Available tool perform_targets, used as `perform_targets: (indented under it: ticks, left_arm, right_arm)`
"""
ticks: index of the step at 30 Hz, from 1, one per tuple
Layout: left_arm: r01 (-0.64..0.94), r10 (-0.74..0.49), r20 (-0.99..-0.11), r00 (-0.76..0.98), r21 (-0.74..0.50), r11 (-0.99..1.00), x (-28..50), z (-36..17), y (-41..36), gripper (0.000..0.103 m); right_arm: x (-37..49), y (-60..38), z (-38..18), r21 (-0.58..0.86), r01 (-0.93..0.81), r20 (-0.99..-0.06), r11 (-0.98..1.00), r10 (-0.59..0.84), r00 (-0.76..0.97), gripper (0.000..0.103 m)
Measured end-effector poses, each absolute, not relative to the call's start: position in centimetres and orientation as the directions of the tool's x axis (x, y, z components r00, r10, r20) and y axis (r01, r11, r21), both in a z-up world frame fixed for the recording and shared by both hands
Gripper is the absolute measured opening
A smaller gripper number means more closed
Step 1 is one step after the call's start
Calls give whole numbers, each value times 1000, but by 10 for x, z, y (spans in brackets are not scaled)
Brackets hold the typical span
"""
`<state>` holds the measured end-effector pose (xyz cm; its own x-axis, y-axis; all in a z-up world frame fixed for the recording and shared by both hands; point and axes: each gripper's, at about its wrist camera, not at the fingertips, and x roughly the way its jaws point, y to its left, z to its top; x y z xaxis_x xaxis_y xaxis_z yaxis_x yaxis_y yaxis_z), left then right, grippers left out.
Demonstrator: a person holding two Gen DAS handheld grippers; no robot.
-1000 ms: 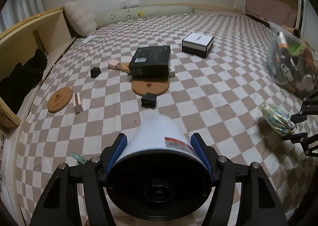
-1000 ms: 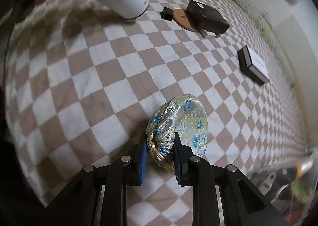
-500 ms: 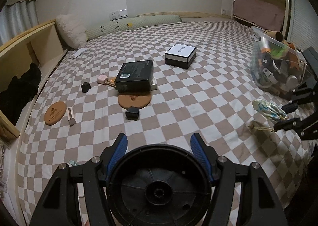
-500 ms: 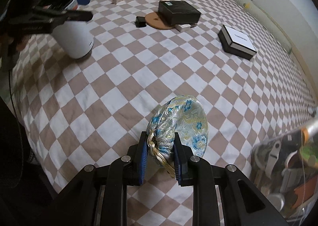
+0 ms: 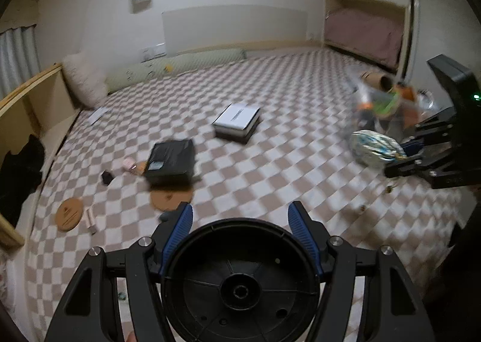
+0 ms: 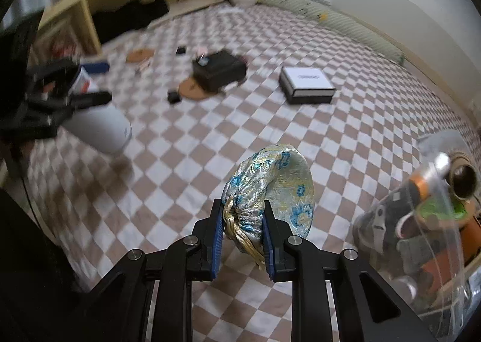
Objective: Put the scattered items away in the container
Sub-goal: 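Carry the thermos and floral pouch with both tools toward the clear container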
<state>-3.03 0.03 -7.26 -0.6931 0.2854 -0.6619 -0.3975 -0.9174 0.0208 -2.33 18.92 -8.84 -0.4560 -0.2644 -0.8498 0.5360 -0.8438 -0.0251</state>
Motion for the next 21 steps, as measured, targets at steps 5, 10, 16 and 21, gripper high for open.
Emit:
perform_targets:
  ticks: [5,10,16,21]
  left_arm:
    - [-458,351,-644,-679,-1,-889,-31,-52,24,66]
    - [-496,370,-637,-676,21,-868,-37,-35,57,66]
    - [-527,410,-616,-672,9,-850,-49,-15,100,66]
    - [-553,449,-608,-655,-20,-833,-63,2,134,66]
  right_arm:
    - [-30,215,-59,31,473,-805,-881,-302,-510,24]
    - [-38,243,-36,82,407,-765,-910,-319,-559,24]
    - [-45,286,-9,138,311,-708,-940,-313,-633,24]
    - [-47,318,10,173,245,-669,-954,-296,-682,24]
